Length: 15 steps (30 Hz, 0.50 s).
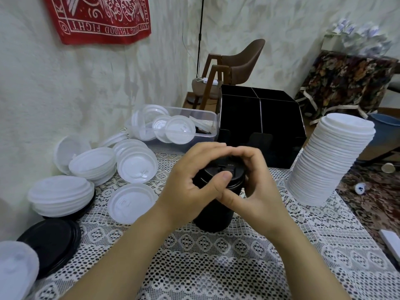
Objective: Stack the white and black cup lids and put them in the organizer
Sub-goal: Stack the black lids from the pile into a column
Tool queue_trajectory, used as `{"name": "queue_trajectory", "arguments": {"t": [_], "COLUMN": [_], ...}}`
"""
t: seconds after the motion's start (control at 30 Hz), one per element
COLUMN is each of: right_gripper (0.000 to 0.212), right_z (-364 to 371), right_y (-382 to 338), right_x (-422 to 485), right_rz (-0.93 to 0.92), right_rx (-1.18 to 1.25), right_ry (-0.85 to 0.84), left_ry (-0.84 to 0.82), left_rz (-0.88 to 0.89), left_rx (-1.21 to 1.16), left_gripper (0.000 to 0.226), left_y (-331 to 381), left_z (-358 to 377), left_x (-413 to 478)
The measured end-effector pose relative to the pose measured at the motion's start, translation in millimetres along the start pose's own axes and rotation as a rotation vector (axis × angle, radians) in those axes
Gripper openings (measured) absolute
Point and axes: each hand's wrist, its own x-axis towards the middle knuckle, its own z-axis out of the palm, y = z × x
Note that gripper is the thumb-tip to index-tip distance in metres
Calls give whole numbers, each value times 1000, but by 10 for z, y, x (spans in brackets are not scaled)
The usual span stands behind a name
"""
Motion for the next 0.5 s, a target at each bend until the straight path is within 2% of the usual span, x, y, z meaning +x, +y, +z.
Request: {"name": "queue_trajectory", "arguments": {"t": [0.07, 0.13, 0.2, 0.23, 0.3, 0.37, 0.5], "right_gripper": [73, 77, 66, 59, 44, 47, 70], "right_z": [-41, -113, -208, -250, -323, -351, -346], "right_y": [26, 45, 88, 108, 193, 291, 536], "right_x": [-6, 4, 13, 23, 48, 66, 58], "right_rz": [29, 59, 96, 115, 161, 226, 356], "right_rx": [59, 187, 305, 309, 134, -109, -382], "right_ry": [-20, -70, 22, 142, 426, 524, 284], "left_ry": [16, 37, 58, 68, 77, 79, 84], "left_rz": [-18, -28, -21, -18, -15, -12, -7], "left_rx": [-21, -35, -27, -27, -36, -40, -53], "left_gripper": [26, 22, 21, 21, 20, 20, 21], "left_y": [-20, -42, -61, -68, -73, -76, -76], "left_z": [5, 24, 46, 55, 68, 73, 72], "left_x": [-6, -12, -15, -13, -14, -15, -16]}}
